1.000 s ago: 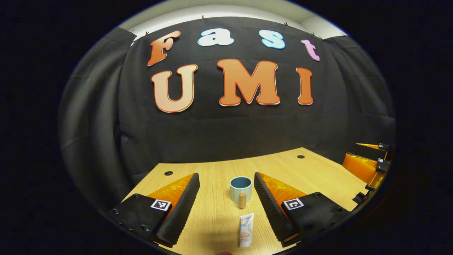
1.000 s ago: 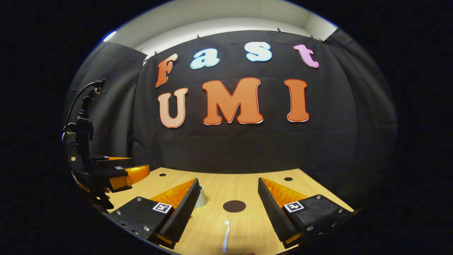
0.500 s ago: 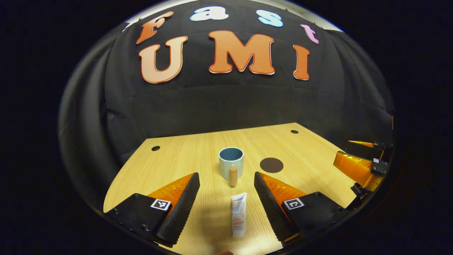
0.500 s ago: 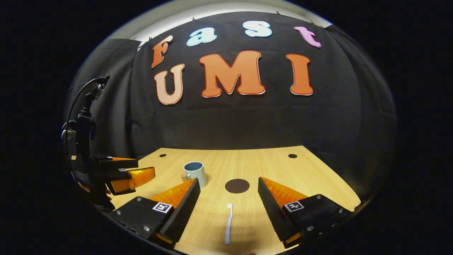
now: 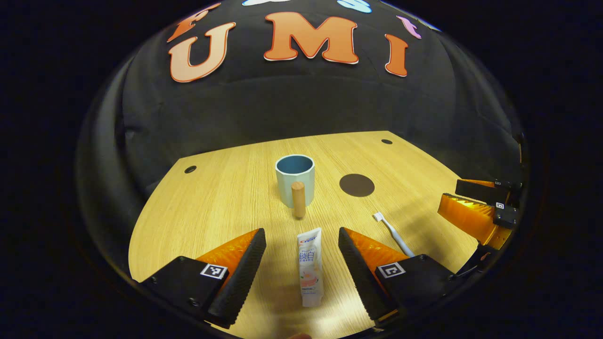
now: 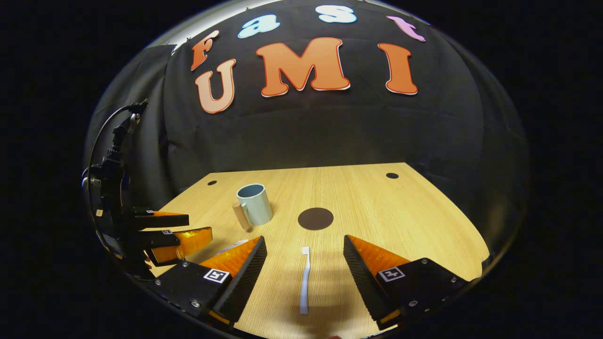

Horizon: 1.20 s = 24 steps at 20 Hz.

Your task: Put the toothbrush and toothpaste on the desktop into the cup, then pick up the cup and place it on the coaster on the desktop.

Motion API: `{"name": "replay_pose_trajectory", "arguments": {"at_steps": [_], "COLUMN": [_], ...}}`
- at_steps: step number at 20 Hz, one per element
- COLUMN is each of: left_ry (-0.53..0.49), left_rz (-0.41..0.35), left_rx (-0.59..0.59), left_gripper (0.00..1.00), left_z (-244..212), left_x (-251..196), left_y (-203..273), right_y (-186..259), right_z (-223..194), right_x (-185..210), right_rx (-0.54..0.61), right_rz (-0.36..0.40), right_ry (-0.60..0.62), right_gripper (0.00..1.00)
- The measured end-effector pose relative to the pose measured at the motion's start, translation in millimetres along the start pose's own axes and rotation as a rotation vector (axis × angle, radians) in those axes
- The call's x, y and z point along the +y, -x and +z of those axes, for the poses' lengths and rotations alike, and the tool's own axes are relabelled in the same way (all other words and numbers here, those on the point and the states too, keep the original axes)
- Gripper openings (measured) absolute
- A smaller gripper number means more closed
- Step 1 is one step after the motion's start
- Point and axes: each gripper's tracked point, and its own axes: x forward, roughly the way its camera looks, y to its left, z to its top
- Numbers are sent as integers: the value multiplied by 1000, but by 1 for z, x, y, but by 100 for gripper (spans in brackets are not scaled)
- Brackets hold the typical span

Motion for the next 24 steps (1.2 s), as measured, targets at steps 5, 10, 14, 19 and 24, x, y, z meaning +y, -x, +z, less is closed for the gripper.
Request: {"name": "replay_pose_trajectory", "arguments": {"at_steps": [5,10,14,19,24], "left_ry": [8,61,24,-15,28], "left_rz": [-8,-49,-24,-18,-21], "left_rx": [74,167,215,263,336], "left_gripper": [100,100,99,100,69], "left_z": [-21,-36,-48,-60,-72], "left_x": [-6,-13,-9,-13,-12], "left_y": [-15,-18,-24,-35,-46], "right_y": [-18,-29,-39,-49,-59], "right_z": [-32,-63,-81,-102,-111], "right_x": [-1,2,1,9,10], "right_rx": [98,206,262,337,373], "right_rz": [-3,4,-12,5,-2], "right_ry": [10,8,13,11,-2], "right_gripper": [99,95,95,89,82]}}
